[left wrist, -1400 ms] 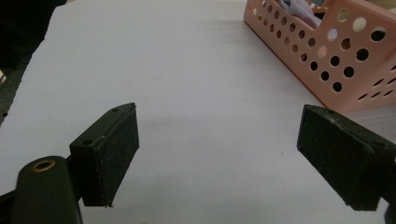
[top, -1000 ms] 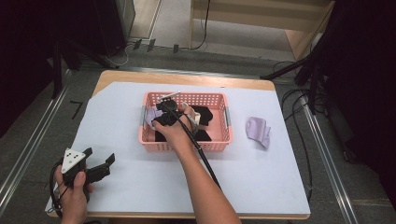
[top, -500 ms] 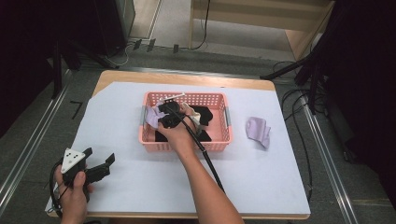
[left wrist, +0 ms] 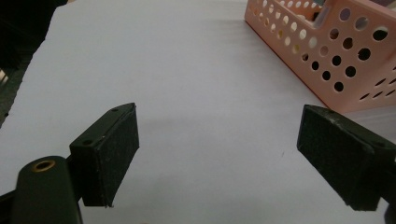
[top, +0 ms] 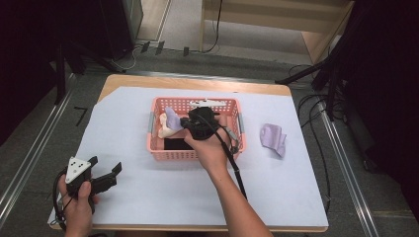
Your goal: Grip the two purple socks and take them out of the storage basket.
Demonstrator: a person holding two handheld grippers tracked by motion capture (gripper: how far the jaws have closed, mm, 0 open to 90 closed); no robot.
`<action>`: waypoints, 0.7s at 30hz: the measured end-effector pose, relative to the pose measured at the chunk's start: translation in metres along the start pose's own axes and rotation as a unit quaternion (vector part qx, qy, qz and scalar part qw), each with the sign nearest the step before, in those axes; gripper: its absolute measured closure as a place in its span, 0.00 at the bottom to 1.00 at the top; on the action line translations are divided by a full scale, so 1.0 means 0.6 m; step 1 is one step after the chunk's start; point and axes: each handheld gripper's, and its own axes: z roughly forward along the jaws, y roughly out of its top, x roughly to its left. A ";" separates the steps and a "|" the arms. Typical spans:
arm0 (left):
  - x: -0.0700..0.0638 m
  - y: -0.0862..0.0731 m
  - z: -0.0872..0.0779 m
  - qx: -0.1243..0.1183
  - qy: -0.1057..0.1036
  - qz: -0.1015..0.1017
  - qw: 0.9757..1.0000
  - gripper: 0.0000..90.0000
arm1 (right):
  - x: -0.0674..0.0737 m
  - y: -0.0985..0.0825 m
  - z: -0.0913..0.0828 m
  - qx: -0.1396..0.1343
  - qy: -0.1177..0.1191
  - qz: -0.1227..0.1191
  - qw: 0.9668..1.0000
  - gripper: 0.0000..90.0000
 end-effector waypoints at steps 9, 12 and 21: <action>0.000 0.000 0.000 0.001 0.000 0.000 1.000 0.16 | -0.031 0.004 -0.064 -0.098 -0.005 -0.013 0.995 0.98; 0.000 0.000 0.000 0.001 0.001 0.003 1.000 0.16 | -0.039 0.005 -0.085 -0.146 -0.009 -0.022 0.989 0.98; 0.000 0.000 0.001 0.000 0.001 0.002 1.000 0.16 | -0.063 0.002 -0.112 -0.244 -0.041 -0.069 0.967 0.98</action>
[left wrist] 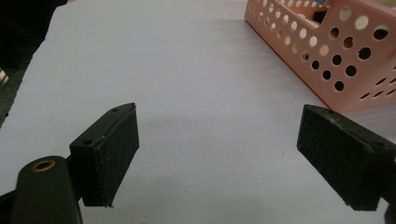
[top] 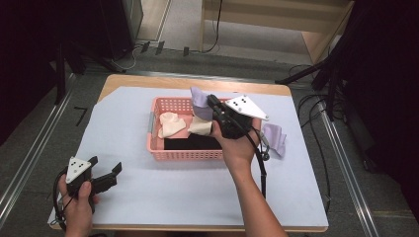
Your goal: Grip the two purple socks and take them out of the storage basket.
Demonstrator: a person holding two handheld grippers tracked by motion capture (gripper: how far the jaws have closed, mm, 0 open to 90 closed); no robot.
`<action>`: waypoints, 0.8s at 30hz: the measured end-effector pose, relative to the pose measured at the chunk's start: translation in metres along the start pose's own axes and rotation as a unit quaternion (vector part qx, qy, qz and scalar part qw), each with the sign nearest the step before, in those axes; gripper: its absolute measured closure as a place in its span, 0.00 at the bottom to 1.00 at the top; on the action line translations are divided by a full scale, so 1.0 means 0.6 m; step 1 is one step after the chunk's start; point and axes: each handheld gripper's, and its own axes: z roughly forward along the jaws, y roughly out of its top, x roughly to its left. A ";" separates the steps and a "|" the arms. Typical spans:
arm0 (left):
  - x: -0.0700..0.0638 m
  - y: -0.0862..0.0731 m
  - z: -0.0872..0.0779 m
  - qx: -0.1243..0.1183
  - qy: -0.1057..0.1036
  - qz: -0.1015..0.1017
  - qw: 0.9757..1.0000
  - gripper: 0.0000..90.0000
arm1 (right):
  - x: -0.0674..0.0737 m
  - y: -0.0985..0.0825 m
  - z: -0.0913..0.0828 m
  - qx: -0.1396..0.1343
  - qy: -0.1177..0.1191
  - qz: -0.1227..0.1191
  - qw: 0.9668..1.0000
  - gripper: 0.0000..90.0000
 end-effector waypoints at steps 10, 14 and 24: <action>0.000 0.000 0.000 0.000 0.000 0.000 1.000 0.16 | -0.040 0.004 -0.026 -0.067 -0.047 -0.024 0.996 0.98; 0.000 0.000 0.000 0.002 0.000 0.001 1.000 0.16 | -0.062 0.005 -0.040 -0.072 -0.068 -0.015 0.995 0.98; -0.001 0.000 0.000 0.001 0.001 0.000 1.000 0.16 | -0.132 -0.012 -0.079 -0.072 -0.124 -0.009 0.990 0.98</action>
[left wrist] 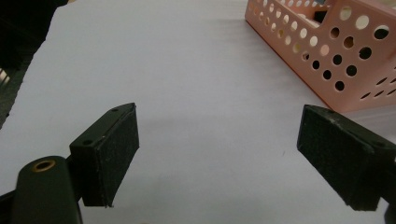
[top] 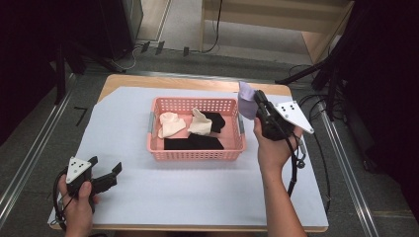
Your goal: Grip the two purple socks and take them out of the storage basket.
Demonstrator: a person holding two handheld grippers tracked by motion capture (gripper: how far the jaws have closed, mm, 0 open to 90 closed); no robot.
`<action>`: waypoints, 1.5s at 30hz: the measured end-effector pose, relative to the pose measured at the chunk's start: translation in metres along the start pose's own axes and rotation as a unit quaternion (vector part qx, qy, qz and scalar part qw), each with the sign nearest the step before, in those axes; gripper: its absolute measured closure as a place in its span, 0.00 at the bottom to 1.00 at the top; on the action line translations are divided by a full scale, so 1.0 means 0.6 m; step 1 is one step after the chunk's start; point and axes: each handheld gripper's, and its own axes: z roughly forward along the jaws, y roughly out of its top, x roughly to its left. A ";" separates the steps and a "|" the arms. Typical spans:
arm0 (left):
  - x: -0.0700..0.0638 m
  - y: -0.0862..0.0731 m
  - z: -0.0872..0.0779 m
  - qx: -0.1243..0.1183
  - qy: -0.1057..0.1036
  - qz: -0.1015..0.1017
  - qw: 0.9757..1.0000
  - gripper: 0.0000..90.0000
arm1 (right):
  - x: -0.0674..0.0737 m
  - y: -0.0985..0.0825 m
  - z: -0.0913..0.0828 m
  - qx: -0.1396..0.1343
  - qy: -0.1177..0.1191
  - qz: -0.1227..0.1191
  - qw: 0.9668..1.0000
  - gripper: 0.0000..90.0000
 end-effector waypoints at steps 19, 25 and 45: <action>-0.001 0.000 0.000 -0.002 0.001 0.002 1.000 0.16 | -0.121 -0.111 -0.024 0.077 -0.092 0.052 0.991 0.75; -0.002 0.000 -0.001 -0.002 0.002 0.004 1.000 0.16 | -0.128 -0.116 -0.045 0.082 -0.079 0.073 0.991 0.57; -0.006 -0.002 -0.003 -0.007 0.006 0.011 1.000 0.16 | -0.168 -0.170 -0.153 0.116 -0.068 0.094 0.986 0.30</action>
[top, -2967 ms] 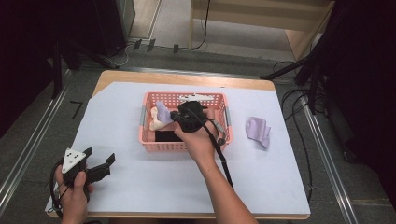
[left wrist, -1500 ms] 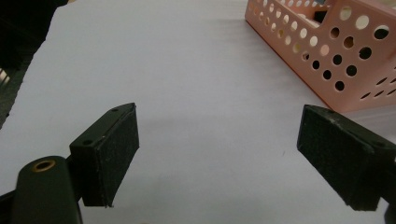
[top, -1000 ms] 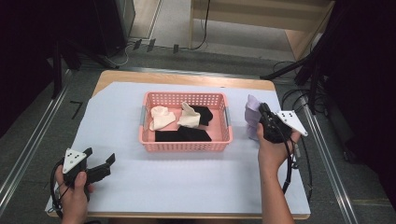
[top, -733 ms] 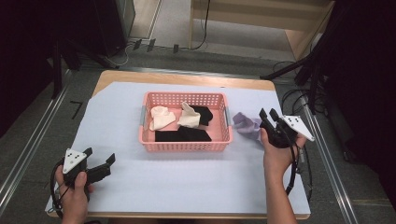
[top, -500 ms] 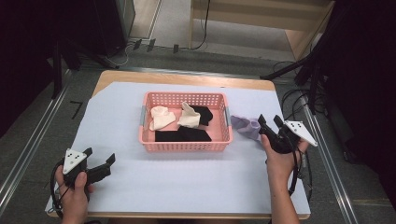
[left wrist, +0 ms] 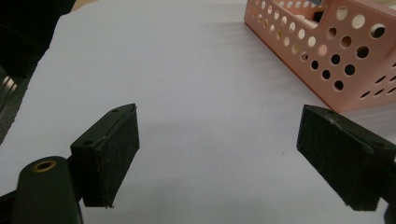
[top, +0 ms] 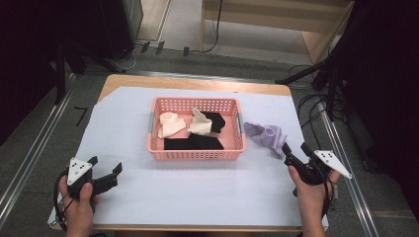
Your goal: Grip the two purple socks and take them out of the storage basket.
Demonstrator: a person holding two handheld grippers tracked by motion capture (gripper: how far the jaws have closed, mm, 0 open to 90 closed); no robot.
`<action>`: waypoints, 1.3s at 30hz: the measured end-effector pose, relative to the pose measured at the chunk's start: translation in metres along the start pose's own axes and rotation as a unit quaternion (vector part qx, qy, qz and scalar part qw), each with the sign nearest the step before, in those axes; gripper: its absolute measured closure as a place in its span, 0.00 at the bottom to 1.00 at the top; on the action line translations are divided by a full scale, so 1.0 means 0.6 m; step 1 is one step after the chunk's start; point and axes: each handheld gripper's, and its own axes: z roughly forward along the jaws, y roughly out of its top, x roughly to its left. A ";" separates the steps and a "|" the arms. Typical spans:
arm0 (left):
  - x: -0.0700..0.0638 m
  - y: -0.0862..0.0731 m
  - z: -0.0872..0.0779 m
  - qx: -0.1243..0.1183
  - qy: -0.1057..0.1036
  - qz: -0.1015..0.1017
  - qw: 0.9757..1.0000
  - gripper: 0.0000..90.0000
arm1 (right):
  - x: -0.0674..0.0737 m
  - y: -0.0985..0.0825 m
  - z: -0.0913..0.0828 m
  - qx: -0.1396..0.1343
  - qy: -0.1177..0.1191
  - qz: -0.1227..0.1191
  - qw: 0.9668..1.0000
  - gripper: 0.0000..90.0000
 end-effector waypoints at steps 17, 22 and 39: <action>-0.003 -0.001 -0.001 -0.005 0.003 0.007 1.000 0.16 | -0.062 -0.058 -0.061 0.011 -0.021 -0.004 1.000 0.30; -0.003 -0.001 -0.001 -0.006 0.003 0.008 1.000 0.16 | -0.082 -0.075 -0.086 0.010 -0.032 0.005 0.999 0.30; -0.005 -0.002 -0.003 -0.012 0.006 0.012 1.000 0.16 | -0.087 -0.092 -0.086 0.023 -0.031 -0.018 0.999 0.32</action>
